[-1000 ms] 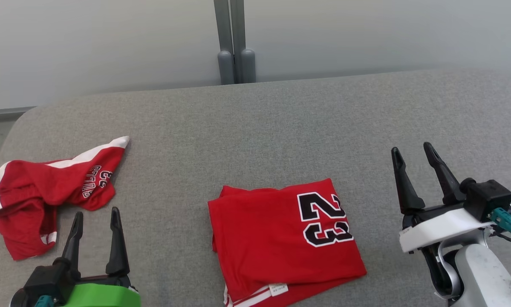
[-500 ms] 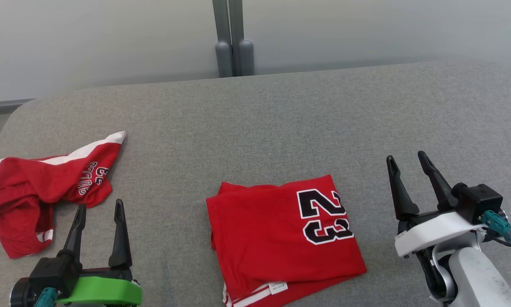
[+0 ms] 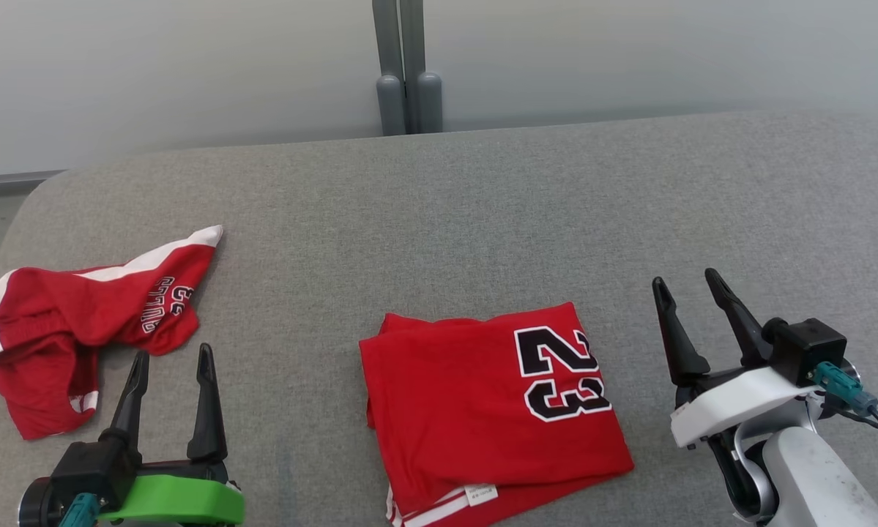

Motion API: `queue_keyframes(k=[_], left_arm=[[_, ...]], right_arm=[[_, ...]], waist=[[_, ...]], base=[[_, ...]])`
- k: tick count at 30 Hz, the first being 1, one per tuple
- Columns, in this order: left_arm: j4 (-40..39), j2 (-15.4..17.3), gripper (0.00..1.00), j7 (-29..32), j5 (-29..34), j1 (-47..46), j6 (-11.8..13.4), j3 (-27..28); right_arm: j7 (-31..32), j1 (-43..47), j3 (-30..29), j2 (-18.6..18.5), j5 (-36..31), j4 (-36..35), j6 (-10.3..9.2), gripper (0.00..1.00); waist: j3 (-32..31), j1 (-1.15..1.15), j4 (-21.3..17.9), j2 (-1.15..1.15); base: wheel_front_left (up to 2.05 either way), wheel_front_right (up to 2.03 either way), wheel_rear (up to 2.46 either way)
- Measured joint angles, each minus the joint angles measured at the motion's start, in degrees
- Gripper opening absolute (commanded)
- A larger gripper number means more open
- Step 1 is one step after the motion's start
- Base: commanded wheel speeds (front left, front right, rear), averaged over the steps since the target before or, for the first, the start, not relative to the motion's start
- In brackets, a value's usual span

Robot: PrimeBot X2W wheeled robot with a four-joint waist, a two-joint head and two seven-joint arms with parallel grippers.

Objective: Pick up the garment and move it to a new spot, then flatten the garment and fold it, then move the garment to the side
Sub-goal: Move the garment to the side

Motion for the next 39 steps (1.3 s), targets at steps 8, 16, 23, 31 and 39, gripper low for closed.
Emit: queue_keyframes(k=[8,16,23,31,39], left_arm=[[0.1,0.0,1.0,0.0,0.0,0.0,0.0,-0.1],[0.4,0.0,1.0,0.0,-0.3,-0.7,0.0,-0.6],[0.9,0.0,1.0,0.0,-1.0,-1.1,0.0,-1.5],[0.9,0.0,1.0,0.0,-1.0,-1.3,0.0,-1.8],[0.8,0.0,1.0,0.0,-1.0,-1.4,0.0,-1.9]], right_arm=[[0.4,-0.3,2.6,-0.2,1.5,1.9,0.0,1.0],[12.9,-4.7,9.7,0.3,9.1,9.4,0.01,1.0],[22.3,-8.6,9.8,0.2,13.8,18.9,0.01,1.0],[29.7,-10.2,10.0,0.0,19.7,23.4,0.01,1.0],[26.3,-10.8,12.4,-1.0,22.0,21.9,0.0,0.0]], waist=[[-0.2,0.0,0.5,0.0],[0.0,0.0,1.4,0.0],[0.3,0.0,3.6,0.0],[0.9,0.0,7.2,0.0],[2.0,0.0,8.7,0.0]], base=[[0.0,0.0,0.0],[0.0,0.0,0.0],[0.0,0.0,0.0],[0.0,0.0,0.0],[0.0,0.0,0.0]])
